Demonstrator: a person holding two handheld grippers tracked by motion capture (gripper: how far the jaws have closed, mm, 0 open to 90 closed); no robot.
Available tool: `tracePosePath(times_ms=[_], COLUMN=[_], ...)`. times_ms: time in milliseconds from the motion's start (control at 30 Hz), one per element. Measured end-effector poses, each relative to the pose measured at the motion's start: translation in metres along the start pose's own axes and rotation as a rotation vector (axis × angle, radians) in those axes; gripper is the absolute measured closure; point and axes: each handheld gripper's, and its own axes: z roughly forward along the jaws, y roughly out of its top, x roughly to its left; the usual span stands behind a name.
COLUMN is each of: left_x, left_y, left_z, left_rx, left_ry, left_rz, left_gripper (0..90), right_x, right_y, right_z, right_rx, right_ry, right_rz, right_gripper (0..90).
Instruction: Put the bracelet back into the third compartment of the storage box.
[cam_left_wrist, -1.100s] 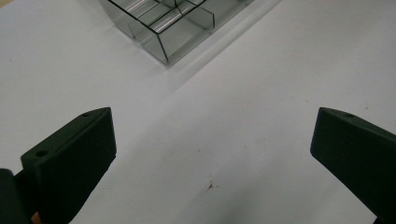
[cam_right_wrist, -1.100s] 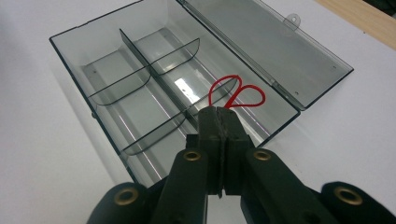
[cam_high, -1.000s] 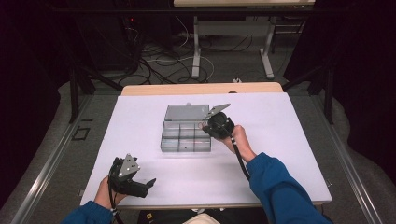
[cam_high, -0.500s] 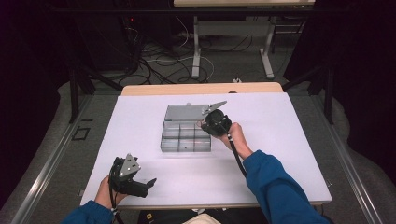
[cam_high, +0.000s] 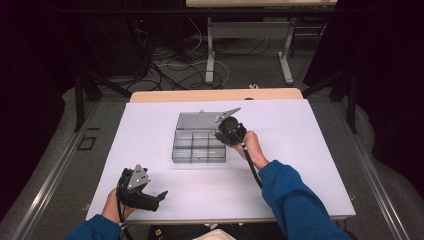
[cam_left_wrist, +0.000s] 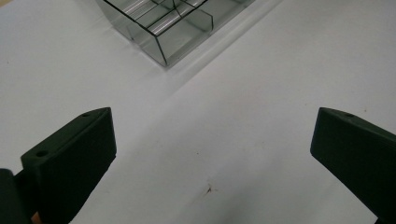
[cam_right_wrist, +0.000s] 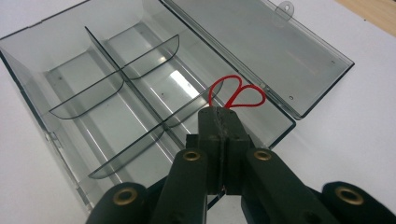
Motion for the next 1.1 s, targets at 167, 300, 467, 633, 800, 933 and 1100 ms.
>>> tracePosePath(times_ms=[167,300,467,633,800,933,1100], left_x=[0.000,0.000,0.000,-0.001,-0.001,0.000,-0.001], left_y=[0.000,0.000,0.000,0.000,0.000,0.000,-0.001], left_z=[0.000,0.000,0.000,0.001,0.001,-0.001,-0.001], left_rx=[0.000,0.001,0.006,0.010,0.008,0.006,0.003], left_ry=[0.000,0.001,-0.002,-0.004,-0.003,0.005,0.008], left_rz=[-0.001,-0.001,-0.005,-0.010,-0.011,0.001,-0.002], left_gripper=[0.2,0.2,0.2,0.2,0.2,0.2,0.2], right_x=[0.001,0.000,0.001,-0.002,-0.002,-0.004,-0.005], right_y=[0.003,0.004,0.005,0.005,0.005,0.004,-0.002], right_z=[0.004,0.007,0.015,0.010,-0.004,-0.011,-0.020], right_rx=[0.031,0.041,0.035,0.040,0.019,0.014,0.012], right_ry=[-0.003,-0.011,-0.027,-0.020,0.019,0.042,0.060], right_rz=[0.002,0.001,0.013,0.019,0.035,0.038,0.040], right_gripper=[89.6,89.5,85.0,71.9,58.4,47.3,36.4])
